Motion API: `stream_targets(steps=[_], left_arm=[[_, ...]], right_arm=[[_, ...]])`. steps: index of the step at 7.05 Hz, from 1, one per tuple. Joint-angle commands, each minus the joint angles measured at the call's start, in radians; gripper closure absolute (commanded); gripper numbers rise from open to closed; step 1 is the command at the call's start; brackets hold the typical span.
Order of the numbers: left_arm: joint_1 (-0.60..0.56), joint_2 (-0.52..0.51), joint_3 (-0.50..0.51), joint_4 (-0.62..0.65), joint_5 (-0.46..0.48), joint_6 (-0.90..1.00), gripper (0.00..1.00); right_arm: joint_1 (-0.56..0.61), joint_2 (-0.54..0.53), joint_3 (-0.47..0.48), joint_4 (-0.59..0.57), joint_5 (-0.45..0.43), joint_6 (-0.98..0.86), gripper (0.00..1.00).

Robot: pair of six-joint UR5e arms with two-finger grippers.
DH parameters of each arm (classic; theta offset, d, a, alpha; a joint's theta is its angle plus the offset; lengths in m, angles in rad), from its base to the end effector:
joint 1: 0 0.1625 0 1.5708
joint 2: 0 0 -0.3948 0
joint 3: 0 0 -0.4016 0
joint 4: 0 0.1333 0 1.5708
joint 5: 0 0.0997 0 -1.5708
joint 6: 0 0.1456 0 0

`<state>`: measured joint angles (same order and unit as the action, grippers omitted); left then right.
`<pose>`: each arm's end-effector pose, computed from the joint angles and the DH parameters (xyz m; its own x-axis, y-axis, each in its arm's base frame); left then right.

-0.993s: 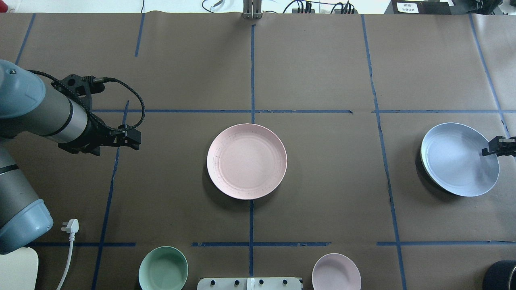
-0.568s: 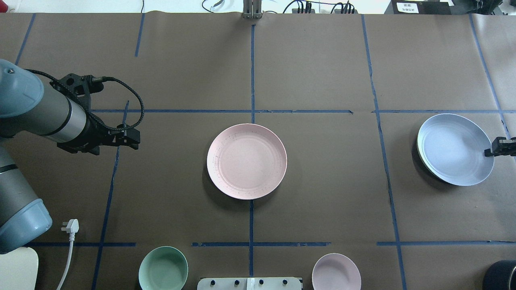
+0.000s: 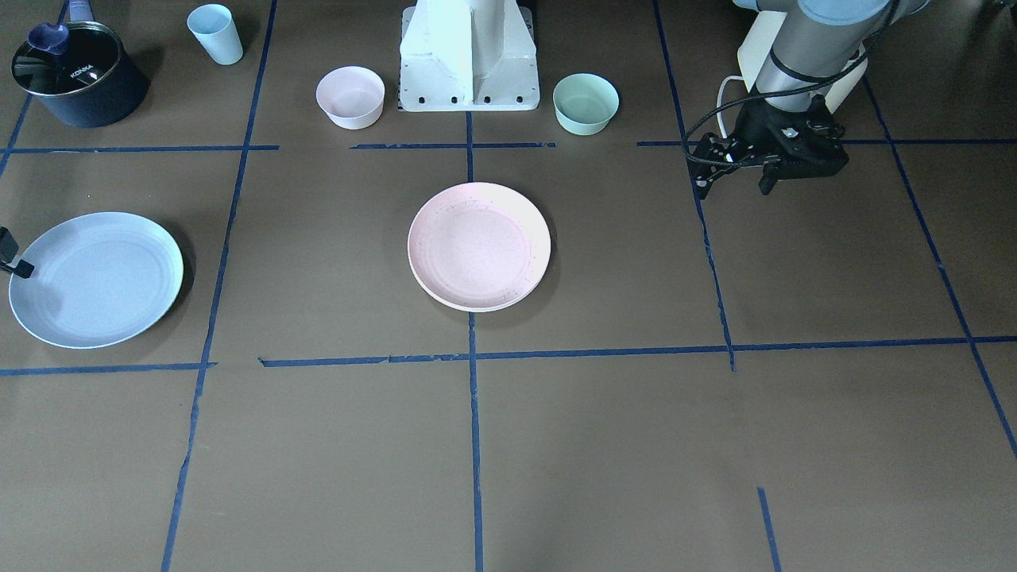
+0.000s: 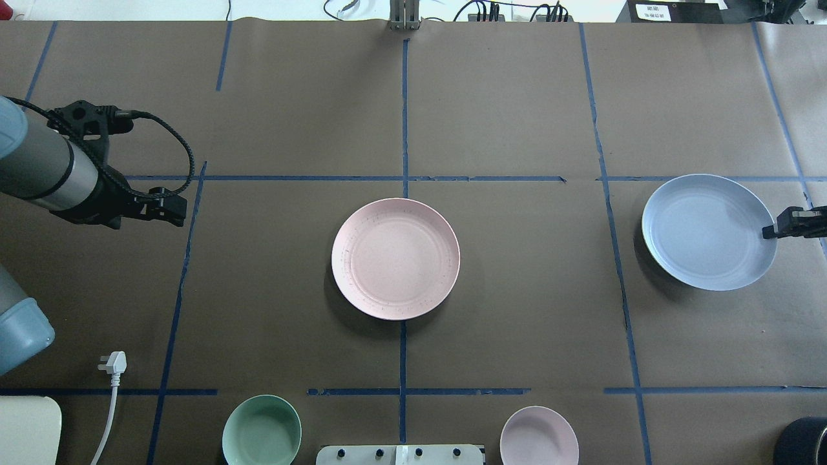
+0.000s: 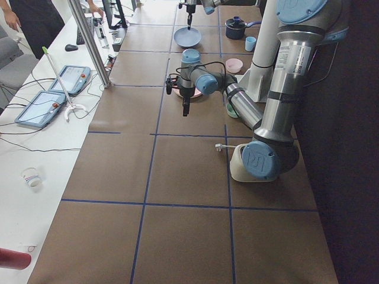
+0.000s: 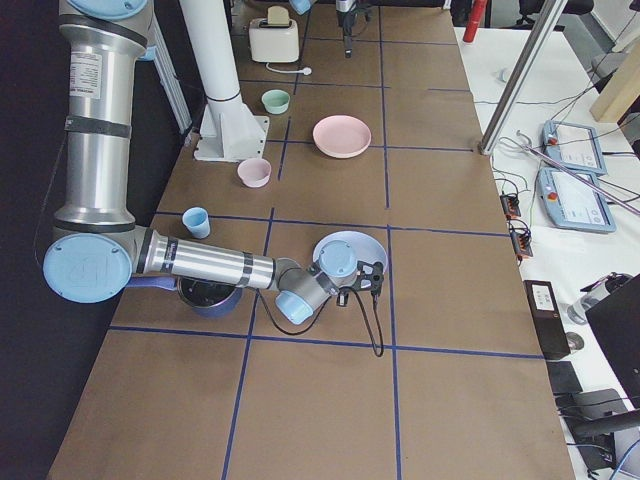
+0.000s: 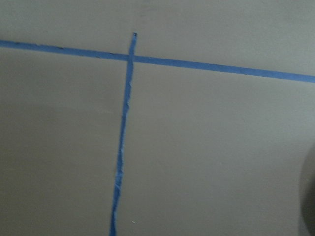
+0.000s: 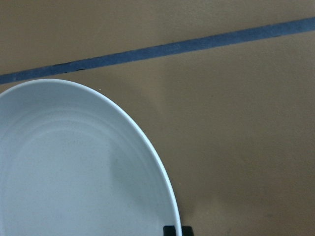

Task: Stack three plates with pink and blue
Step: 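Lift the light blue plate with the right gripper and carry it over the pink plate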

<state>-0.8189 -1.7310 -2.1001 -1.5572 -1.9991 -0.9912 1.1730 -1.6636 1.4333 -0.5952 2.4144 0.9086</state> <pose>0.3112 -0.4394 0.3377 0.7125 -0.0325 -0.7009 0.1156 0.9907 0.0715 -0.1685 -0.4643 0.6508 0.4807 0.0888 0.8724 -0.1535 0.9880 -0.0160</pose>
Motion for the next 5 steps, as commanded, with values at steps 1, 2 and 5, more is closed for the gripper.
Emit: stream_targets(steps=[1, 2, 5], left_arm=[[-0.110, 0.056, 0.049, 0.000, -0.032, 0.231, 0.00], [-0.164, 0.065, 0.111, -0.015, -0.100, 0.326, 0.00], [-0.366, 0.068, 0.274, -0.017, -0.203, 0.689, 0.00]], right_arm=[[0.002, 0.066, 0.041, 0.005, 0.029, 0.144, 1.00], [0.002, 0.086, 0.053, 0.005, 0.066, 0.160, 1.00], [-0.001, 0.187, 0.113, 0.005, 0.071, 0.359, 1.00]])
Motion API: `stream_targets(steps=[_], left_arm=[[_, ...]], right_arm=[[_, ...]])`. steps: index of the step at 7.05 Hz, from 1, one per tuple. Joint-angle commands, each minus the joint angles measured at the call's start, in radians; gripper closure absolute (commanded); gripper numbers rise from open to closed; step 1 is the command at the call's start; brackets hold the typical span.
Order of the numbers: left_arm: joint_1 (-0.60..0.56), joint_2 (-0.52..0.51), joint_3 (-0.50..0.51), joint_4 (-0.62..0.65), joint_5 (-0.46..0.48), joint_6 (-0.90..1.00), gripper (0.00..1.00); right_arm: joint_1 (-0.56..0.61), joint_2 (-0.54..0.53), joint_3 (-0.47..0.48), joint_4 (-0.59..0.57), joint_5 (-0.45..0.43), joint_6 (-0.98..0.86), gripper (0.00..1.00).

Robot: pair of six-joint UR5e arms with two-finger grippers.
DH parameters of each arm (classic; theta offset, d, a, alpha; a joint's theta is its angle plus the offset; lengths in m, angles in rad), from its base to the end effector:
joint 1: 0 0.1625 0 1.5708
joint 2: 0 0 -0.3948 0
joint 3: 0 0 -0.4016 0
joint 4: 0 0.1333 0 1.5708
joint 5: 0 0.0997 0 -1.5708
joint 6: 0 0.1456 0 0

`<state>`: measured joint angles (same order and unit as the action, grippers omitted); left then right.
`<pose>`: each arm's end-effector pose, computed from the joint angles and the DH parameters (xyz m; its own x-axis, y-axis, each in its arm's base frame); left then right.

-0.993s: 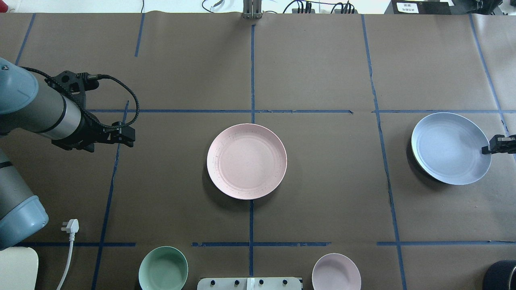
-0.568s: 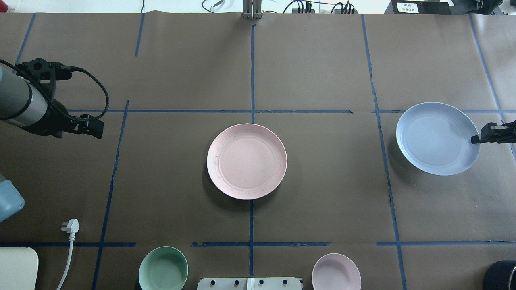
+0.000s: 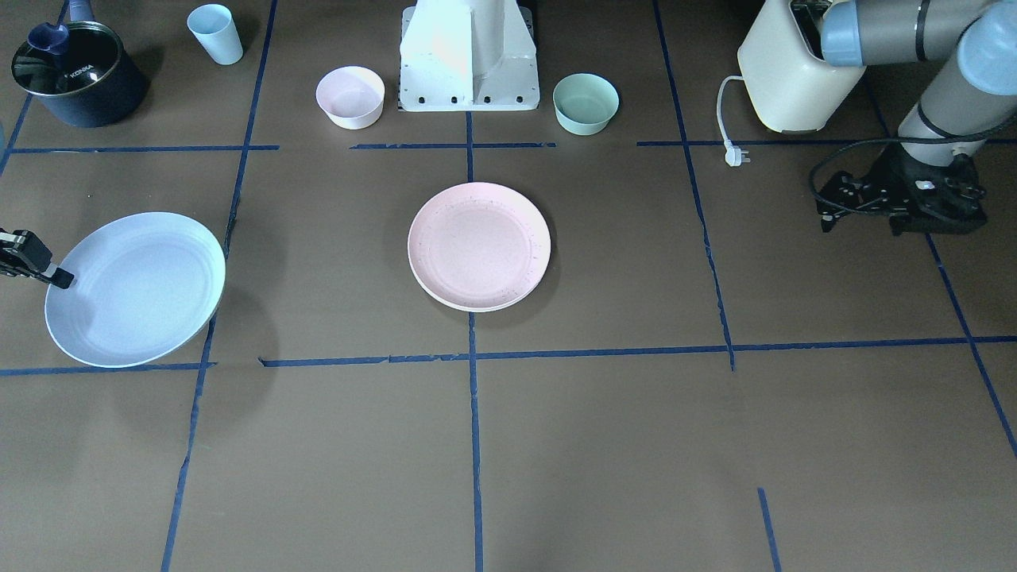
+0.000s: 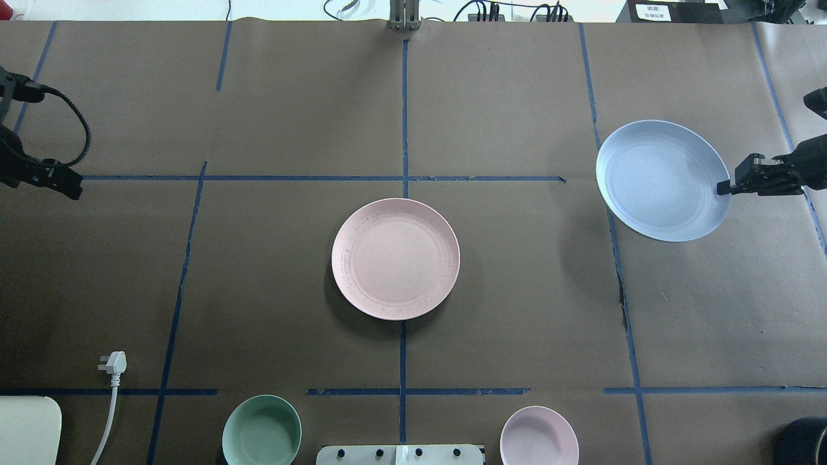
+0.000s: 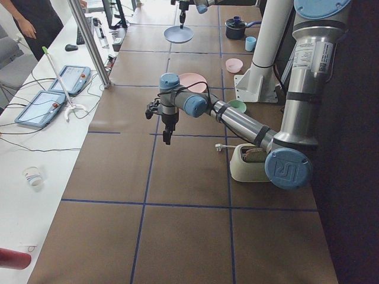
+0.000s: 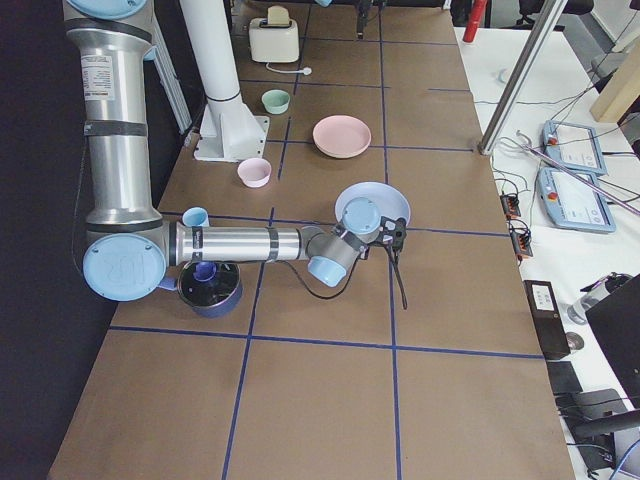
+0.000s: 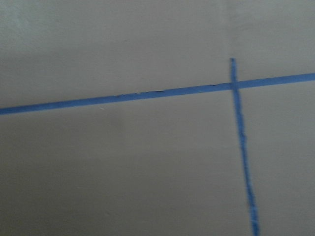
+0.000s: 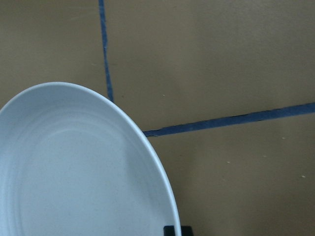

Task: Stack three plates with pink and blue
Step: 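Lift the light blue plate with the right gripper and carry it over the pink plate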

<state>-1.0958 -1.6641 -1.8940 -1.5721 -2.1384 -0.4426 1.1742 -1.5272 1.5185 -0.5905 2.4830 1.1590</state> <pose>0.2003 -0.5098 0.4649 0.7665 0.1757 -0.6178 -0.0993 0.9827 0.1562 -0.1952 -0.5130 0.5283 0.3246 0.1410 0.9353 -0.1989 0.9769 -0.0782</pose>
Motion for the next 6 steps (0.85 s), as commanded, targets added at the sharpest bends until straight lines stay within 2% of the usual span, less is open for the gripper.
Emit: stream_targets(steps=[1, 2, 3, 6], left_arm=[[-0.163, 0.000, 0.122, 0.000, -0.078, 0.260, 0.00], [-0.221, -0.002, 0.159, 0.004, -0.081, 0.336, 0.00], [-0.252, -0.002, 0.191, 0.004, -0.127, 0.390, 0.00], [-0.269, 0.000, 0.208, 0.003, -0.146, 0.416, 0.00]], right_arm=[[-0.013, 0.094, 0.045, 0.000, 0.001, 0.170, 1.00], [-0.055, 0.146, 0.057, -0.003, -0.004, 0.244, 1.00], [-0.112, 0.195, 0.065, -0.005, -0.034, 0.302, 1.00], [-0.345, 0.225, 0.149, -0.035, -0.296, 0.354, 1.00]])
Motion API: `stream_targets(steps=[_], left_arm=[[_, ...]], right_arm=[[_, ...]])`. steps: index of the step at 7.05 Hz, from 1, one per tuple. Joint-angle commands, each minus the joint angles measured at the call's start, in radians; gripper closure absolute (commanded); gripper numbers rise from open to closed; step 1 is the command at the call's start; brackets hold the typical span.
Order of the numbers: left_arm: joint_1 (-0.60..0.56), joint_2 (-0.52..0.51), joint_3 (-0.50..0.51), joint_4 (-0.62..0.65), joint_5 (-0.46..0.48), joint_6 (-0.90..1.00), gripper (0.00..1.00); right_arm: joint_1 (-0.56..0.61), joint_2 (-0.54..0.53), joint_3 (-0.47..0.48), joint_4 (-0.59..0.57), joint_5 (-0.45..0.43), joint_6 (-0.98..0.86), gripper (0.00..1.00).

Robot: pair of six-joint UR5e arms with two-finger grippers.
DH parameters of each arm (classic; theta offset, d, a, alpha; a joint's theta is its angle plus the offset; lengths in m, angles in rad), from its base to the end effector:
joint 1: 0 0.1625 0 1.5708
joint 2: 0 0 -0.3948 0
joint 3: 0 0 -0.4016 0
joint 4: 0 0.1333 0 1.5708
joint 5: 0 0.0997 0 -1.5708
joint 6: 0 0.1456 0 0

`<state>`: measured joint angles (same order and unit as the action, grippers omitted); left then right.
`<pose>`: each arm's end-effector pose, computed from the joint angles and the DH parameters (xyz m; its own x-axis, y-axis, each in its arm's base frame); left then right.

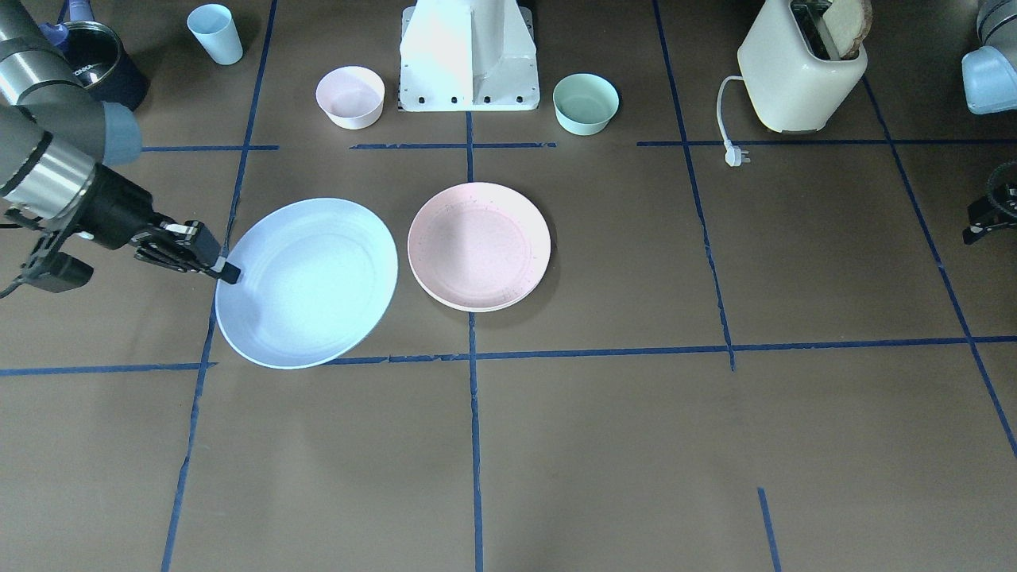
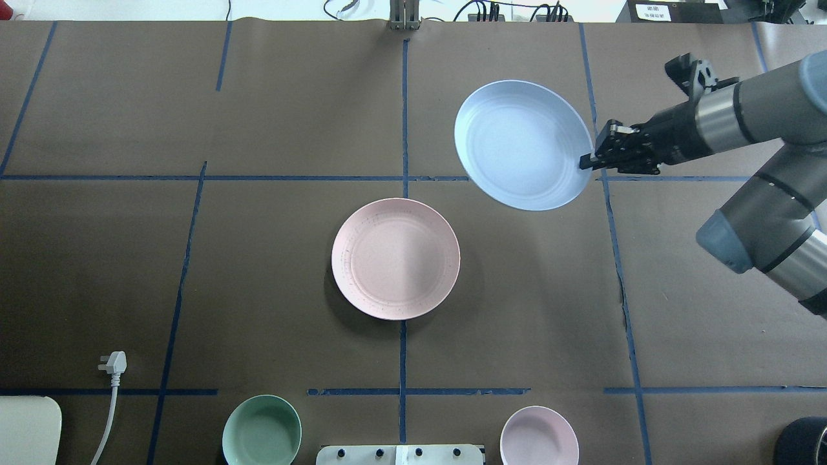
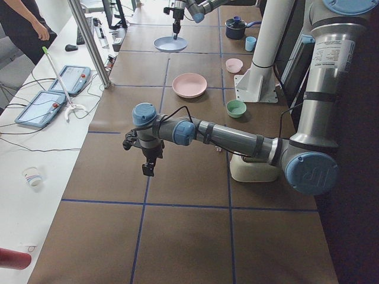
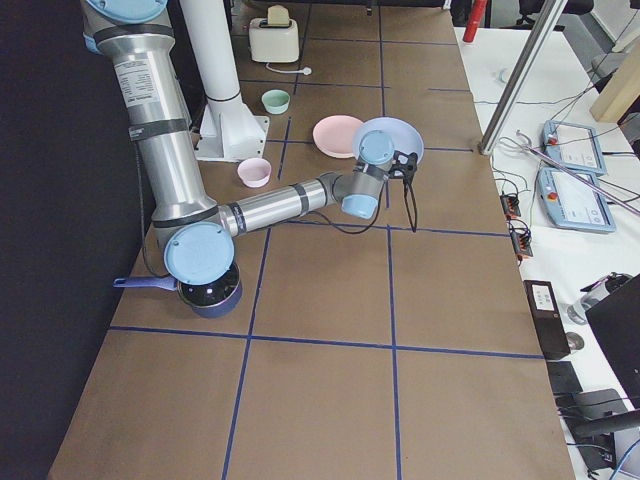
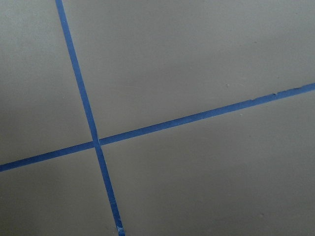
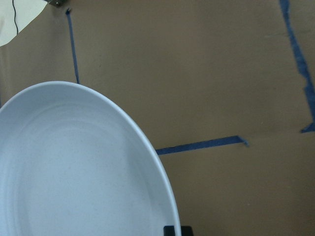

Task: Stack three plates with pink and blue
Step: 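Lift the light blue plate with the right gripper and carry it over the pink plate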

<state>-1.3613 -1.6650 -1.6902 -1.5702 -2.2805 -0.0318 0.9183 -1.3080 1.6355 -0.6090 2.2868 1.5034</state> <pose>0.0769 -0.5464 0.5573 0.7194 0.2620 -0.6433 -0.1805 0.9648 0.1910 -0.3441 -0.5124 0.3493 0.1829 0.1556 0.9707 -0.2048 0.9718 -0.1172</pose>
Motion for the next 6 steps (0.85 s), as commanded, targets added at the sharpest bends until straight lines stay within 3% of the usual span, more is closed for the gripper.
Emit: stream_targets(steps=[1, 3, 4, 6], left_arm=[[-0.004, 0.001, 0.004, 0.001, -0.004, 0.004, 0.00], [-0.002, 0.001, 0.004, 0.001, -0.004, 0.003, 0.00], [-0.002, 0.001, 0.006, 0.002, -0.002, 0.001, 0.00], [-0.002, 0.001, 0.020, -0.001, -0.004, 0.000, 0.00]], right_arm=[[-0.175, 0.015, 0.084, -0.109, -0.181, 0.009, 1.00], [-0.293, 0.138, 0.127, -0.379, -0.320, 0.009, 0.99], [-0.343, 0.163, 0.127, -0.417, -0.387, 0.009, 0.99], [-0.374, 0.164, 0.127, -0.419, -0.430, 0.009, 0.99]])
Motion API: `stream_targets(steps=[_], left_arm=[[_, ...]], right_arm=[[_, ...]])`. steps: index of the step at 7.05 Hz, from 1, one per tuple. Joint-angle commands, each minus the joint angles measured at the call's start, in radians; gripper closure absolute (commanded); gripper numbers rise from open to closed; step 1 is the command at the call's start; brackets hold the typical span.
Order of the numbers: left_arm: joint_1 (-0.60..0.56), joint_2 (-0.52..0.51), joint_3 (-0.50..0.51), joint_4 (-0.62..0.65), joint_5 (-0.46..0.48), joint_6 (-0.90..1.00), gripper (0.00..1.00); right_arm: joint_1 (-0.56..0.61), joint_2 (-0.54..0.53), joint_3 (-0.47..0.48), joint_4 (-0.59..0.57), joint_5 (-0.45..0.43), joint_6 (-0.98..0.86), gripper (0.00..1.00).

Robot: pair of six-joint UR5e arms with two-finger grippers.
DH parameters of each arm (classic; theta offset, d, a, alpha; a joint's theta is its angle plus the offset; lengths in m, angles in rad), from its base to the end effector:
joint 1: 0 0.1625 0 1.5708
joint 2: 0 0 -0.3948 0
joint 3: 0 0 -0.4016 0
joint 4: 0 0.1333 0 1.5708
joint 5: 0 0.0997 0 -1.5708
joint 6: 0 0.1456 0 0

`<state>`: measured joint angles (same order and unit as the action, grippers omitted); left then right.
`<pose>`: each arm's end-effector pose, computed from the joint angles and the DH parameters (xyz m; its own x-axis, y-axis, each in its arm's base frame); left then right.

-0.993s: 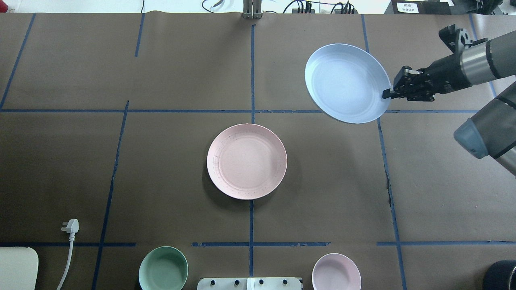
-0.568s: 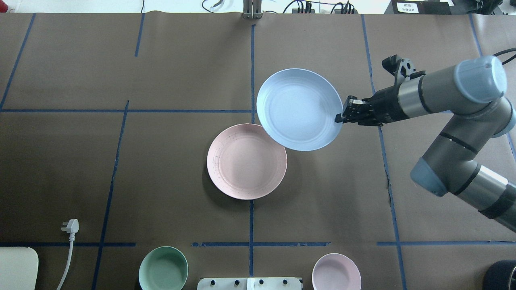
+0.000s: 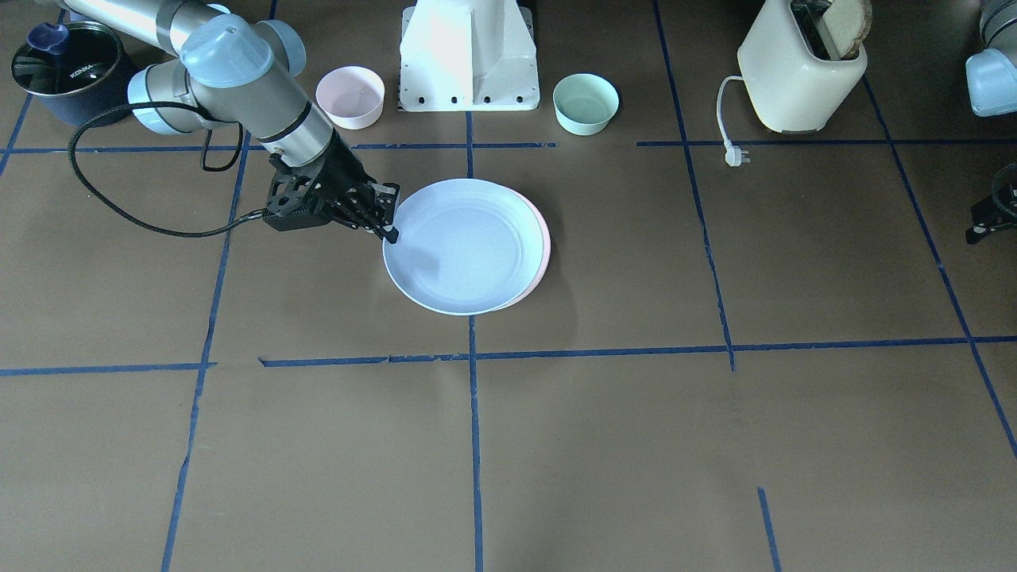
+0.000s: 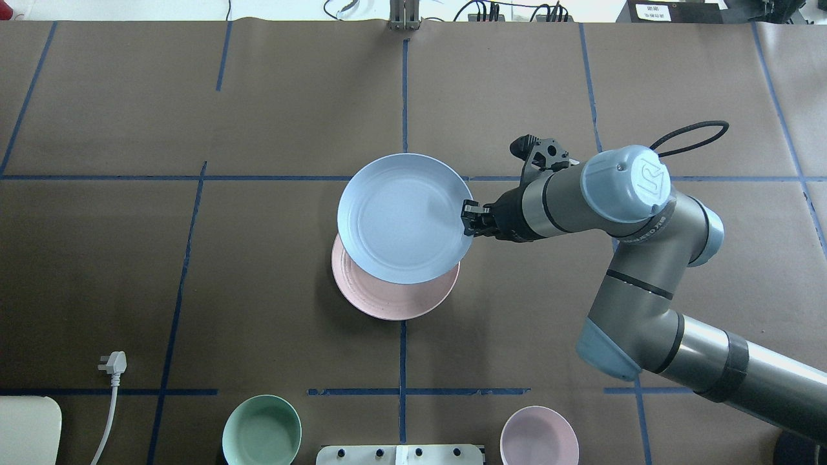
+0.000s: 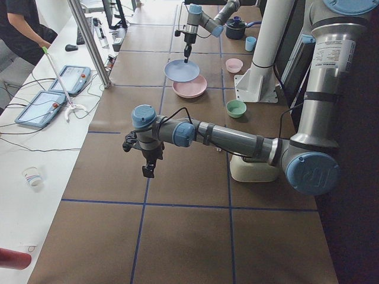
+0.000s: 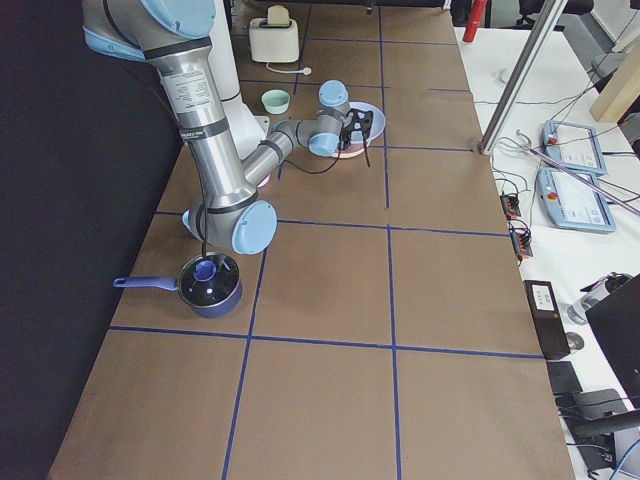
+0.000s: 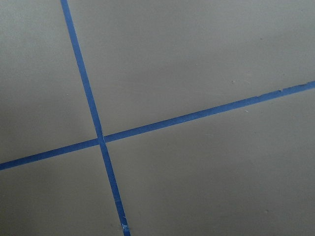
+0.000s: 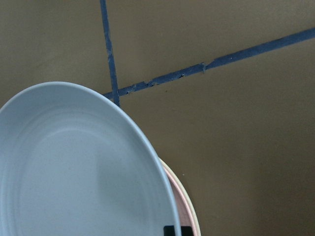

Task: Stack three plates with pink and blue
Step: 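Lower the light blue plate onto the pink plate and open the right gripper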

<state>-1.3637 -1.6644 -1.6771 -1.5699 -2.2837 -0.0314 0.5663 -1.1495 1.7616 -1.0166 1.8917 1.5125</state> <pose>0.0758 -0.5461 0.5641 0.7197 0.2518 -0.6470 -0.1791 0.9677 0.1775 -0.5070 -0.4259 0.2547 0.3470 0.1551 0.9250 -0.2446 0.9671 -0.0704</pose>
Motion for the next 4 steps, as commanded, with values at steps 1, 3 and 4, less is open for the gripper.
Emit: stream_targets(steps=[1, 3, 4], left_arm=[[0.000, 0.000, 0.007, -0.001, 0.000, -0.001, 0.00], [0.000, -0.002, 0.005, -0.002, 0.000, -0.004, 0.00], [0.000, -0.002, 0.005, -0.002, 0.000, -0.004, 0.00]], right_arm=[[-0.041, 0.005, 0.001, -0.011, -0.061, 0.000, 0.99], [-0.055, 0.004, 0.004, -0.011, -0.069, 0.000, 0.98], [-0.068, 0.004, 0.006, -0.010, -0.091, 0.000, 0.97]])
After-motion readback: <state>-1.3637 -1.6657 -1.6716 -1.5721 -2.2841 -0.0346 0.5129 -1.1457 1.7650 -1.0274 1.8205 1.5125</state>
